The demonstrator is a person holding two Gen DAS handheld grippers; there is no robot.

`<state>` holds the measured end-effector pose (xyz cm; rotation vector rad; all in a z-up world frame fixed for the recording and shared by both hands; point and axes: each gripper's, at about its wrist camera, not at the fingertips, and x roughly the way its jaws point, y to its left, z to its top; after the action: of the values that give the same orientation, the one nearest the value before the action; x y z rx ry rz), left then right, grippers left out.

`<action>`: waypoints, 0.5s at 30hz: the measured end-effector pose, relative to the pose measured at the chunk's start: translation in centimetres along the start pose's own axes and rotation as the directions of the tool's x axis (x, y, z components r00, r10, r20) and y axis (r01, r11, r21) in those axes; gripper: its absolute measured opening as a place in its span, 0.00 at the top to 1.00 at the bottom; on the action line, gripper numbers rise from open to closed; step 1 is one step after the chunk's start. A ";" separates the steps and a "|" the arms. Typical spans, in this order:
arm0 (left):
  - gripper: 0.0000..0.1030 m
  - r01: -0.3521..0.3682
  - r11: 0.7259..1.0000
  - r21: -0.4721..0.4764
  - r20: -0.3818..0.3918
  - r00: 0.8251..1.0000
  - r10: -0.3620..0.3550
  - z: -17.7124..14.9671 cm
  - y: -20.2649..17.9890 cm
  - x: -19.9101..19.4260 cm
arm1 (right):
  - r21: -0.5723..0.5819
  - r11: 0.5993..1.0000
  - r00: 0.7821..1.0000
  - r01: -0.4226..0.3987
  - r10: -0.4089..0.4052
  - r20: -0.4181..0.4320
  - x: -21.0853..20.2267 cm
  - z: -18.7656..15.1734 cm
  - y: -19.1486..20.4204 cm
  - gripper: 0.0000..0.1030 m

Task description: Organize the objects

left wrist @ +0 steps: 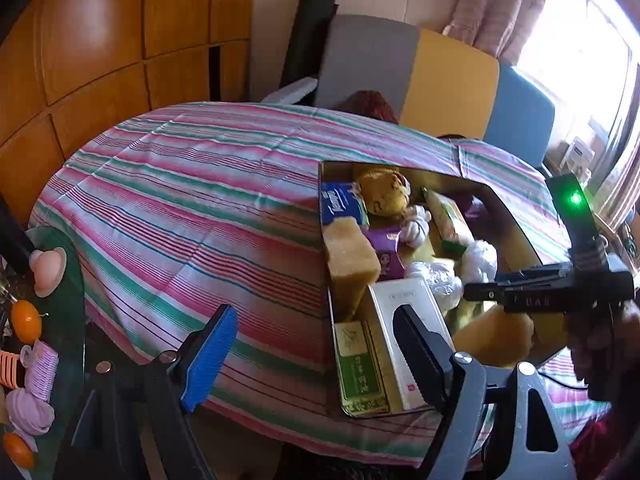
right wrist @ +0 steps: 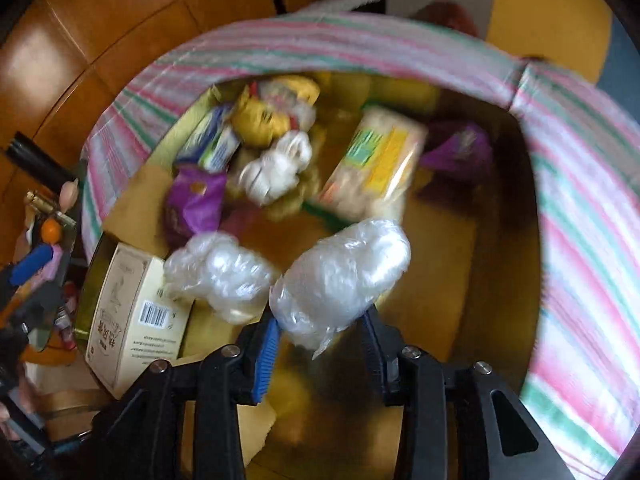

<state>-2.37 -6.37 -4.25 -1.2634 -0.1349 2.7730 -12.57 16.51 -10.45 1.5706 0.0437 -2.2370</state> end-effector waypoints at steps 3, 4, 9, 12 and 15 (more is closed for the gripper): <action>0.21 0.002 1.000 -0.004 -0.005 1.000 -0.002 0.1 -0.1 0.2 | 0.033 0.999 1.000 -0.005 0.004 0.016 -0.7 -0.2 -0.4 0.40; 0.21 0.001 1.000 -0.003 -0.008 1.000 -0.001 0.1 -0.2 0.2 | 0.041 0.999 1.000 0.001 -0.002 0.028 -1.1 -0.3 -0.5 0.38; 0.21 -0.021 1.000 0.020 0.020 1.000 0.021 0.3 -1.4 -0.2 | 0.074 0.997 0.992 0.026 -0.035 0.117 -3.7 -1.2 -1.0 0.30; 0.21 -0.039 0.999 0.035 0.056 0.998 0.037 0.6 -2.3 -0.7 | 0.096 0.991 0.973 0.089 -0.107 0.205 -5.5 -2.2 -0.4 0.28; 0.21 -0.037 0.998 0.054 0.105 0.994 0.031 0.9 -3.6 -1.6 | 0.136 0.982 0.942 0.134 -0.169 0.290 -7.5 -3.8 -0.2 0.23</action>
<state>-1.87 -3.00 -2.06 -1.1188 -0.0432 2.8509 -7.16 19.95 -5.10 1.3015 -0.0530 -2.6200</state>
